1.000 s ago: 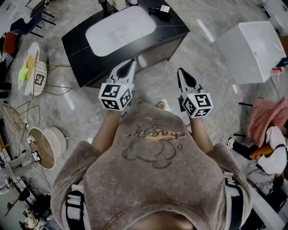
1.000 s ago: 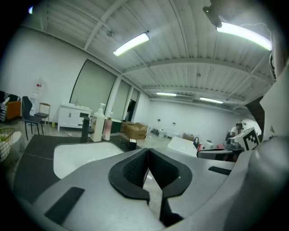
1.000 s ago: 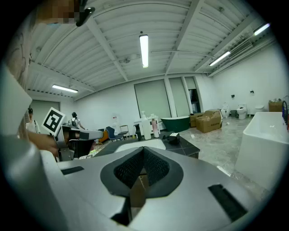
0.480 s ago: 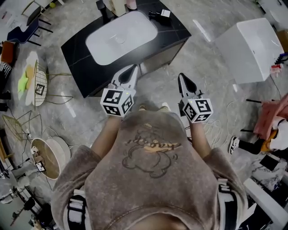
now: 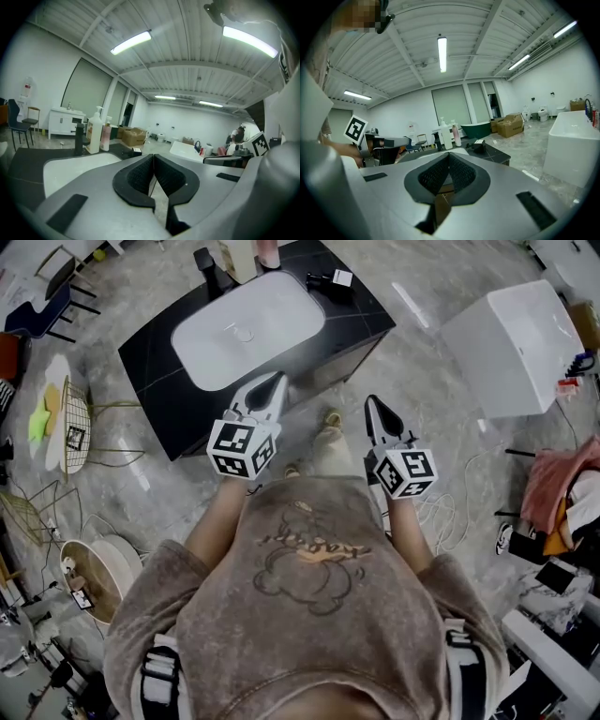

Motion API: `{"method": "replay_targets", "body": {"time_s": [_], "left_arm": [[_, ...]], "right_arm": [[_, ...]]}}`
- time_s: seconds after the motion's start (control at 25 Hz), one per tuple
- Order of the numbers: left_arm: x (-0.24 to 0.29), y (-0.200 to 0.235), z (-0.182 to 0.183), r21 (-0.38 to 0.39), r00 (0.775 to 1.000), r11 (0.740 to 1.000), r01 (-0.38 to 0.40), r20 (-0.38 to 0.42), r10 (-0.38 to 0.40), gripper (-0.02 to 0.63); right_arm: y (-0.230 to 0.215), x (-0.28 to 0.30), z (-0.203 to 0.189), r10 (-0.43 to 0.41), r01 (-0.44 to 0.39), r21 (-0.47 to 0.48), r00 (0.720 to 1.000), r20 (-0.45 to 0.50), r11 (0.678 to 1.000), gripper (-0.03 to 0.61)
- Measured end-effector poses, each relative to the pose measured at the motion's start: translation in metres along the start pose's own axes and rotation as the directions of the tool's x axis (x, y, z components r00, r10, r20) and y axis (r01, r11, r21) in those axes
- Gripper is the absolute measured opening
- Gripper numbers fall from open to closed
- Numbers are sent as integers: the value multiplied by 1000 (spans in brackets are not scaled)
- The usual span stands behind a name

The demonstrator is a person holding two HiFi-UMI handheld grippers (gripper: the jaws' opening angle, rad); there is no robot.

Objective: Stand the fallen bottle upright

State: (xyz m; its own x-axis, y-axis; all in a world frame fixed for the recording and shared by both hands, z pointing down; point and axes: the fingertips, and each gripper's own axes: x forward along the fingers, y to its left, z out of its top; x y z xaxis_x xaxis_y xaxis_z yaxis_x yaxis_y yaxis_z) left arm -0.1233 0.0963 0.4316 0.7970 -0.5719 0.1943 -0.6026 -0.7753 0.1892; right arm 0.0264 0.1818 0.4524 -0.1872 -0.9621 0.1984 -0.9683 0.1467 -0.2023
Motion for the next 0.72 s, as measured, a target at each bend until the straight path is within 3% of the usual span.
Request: {"method": "replay_targets", "body": {"time_s": [0.72], "left_arm": [[96,67,39,-32,994,994,-102,33,103,20]], "right_arm": [[-68,121,52,91,-91,16,996,10,996,-2]]}}
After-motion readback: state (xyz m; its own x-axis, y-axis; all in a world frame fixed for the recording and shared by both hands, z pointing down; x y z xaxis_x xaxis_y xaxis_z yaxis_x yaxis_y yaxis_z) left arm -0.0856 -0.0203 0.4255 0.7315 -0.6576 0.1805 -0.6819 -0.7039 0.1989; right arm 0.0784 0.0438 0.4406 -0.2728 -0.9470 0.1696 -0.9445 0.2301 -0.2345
